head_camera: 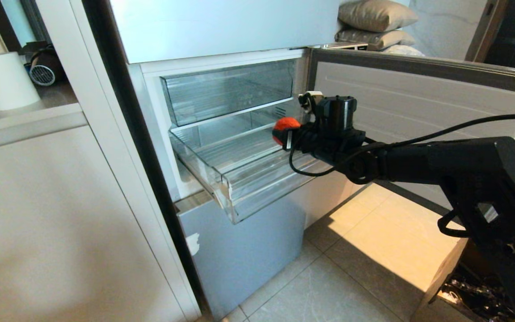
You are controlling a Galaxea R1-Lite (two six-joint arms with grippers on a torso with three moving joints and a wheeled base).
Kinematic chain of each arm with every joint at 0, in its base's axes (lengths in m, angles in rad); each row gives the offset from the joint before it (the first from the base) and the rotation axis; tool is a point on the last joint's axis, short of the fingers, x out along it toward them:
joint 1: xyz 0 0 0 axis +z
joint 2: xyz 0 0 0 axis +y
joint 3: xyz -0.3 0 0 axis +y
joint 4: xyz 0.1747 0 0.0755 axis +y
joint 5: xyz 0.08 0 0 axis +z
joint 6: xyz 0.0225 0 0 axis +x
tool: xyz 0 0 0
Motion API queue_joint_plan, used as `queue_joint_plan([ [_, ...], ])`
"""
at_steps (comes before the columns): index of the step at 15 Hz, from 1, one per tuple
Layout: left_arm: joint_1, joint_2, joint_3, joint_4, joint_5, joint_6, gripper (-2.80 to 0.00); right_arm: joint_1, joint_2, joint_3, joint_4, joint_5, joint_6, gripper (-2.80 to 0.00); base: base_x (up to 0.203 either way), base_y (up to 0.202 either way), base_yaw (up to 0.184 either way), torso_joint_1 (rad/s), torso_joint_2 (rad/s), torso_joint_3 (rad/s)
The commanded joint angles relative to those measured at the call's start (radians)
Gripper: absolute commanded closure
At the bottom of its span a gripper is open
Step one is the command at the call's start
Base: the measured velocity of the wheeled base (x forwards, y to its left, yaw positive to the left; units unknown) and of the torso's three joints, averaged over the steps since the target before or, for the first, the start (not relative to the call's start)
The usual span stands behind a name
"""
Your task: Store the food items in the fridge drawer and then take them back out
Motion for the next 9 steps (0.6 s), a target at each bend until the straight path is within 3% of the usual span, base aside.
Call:
queue_joint_plan([
  [1, 0.000, -0.003, 0.002, 0.000, 0.000, 0.000, 0.00, 0.000, -0.014, 0.000, 0.001, 0.000, 0.000, 0.00, 0.000, 0.000, 0.000, 0.000, 0.00, 0.000],
  [3, 0.000, -0.002, 0.002, 0.000, 0.000, 0.000, 0.00, 0.000, -0.023, -0.001, 0.001, 0.001, -0.002, 0.00, 0.000, 0.000, 0.000, 0.000, 0.00, 0.000],
  [4, 0.000, -0.003, 0.002, 0.000, 0.000, 0.000, 0.00, 0.000, -0.026, -0.001, 0.002, 0.001, -0.002, -2.80, 0.000, 0.000, 0.000, 0.000, 0.00, 0.000],
  [9, 0.000, -0.002, 0.002, 0.000, 0.000, 0.000, 0.00, -0.001, -0.047, -0.001, 0.002, 0.001, -0.004, -2.80, 0.000, 0.000, 0.000, 0.000, 0.00, 0.000],
])
